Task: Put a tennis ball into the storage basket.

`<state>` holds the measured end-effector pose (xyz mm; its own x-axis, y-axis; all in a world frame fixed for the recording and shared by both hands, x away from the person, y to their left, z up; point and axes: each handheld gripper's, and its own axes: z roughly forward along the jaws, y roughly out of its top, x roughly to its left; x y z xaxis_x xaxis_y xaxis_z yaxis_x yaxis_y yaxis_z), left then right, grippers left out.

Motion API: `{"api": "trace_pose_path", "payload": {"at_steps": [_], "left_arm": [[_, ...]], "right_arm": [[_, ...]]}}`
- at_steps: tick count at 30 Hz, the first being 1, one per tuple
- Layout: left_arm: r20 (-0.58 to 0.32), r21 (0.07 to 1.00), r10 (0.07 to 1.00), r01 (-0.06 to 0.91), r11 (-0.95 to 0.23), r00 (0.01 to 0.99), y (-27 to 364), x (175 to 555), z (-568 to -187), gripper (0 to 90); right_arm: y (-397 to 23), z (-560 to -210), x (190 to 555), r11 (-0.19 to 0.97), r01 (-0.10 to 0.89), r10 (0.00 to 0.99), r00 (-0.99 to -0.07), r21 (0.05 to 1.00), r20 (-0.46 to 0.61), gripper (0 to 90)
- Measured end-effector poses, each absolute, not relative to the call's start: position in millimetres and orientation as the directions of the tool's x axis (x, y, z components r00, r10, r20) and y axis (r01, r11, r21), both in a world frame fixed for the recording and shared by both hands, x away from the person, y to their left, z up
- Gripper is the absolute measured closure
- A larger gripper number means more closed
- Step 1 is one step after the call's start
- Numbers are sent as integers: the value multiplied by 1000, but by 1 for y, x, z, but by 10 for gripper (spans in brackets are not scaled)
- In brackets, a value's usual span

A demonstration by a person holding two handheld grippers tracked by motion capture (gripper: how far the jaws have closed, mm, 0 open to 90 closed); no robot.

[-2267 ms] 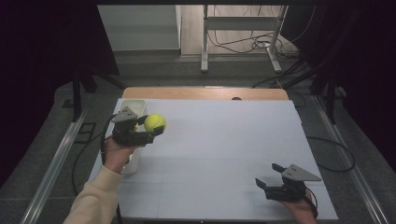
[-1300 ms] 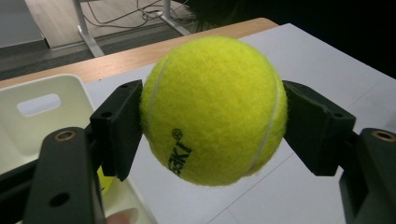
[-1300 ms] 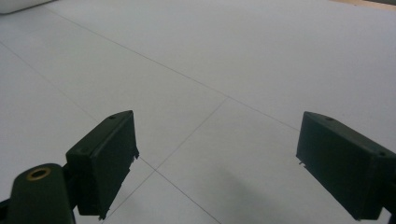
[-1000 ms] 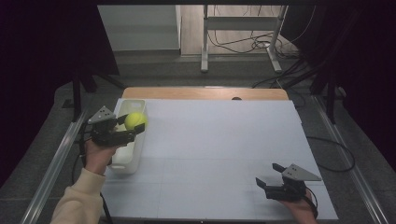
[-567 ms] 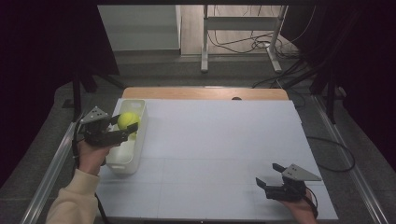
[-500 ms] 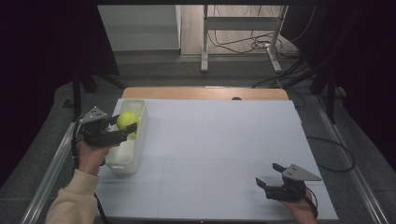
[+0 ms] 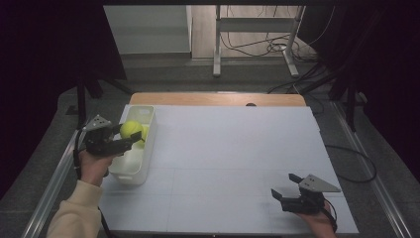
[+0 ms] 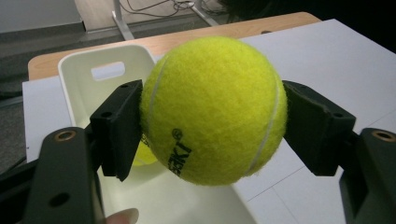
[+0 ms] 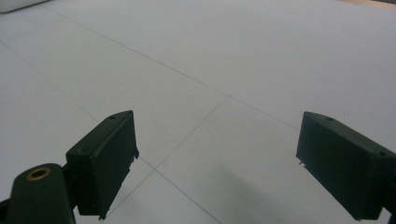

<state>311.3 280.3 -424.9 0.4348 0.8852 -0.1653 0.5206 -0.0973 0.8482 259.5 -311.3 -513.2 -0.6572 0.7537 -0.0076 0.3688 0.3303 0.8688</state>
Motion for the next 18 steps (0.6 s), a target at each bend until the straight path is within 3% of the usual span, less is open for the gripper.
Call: {"api": "trace_pose_path", "payload": {"at_steps": [18], "left_arm": [[-162, 770, 901, 622, -139, 402, 289, 325, -439, 265]], "right_arm": [[-311, -514, 260, 334, 369, 754, -657, 867, -11, 126]]}}
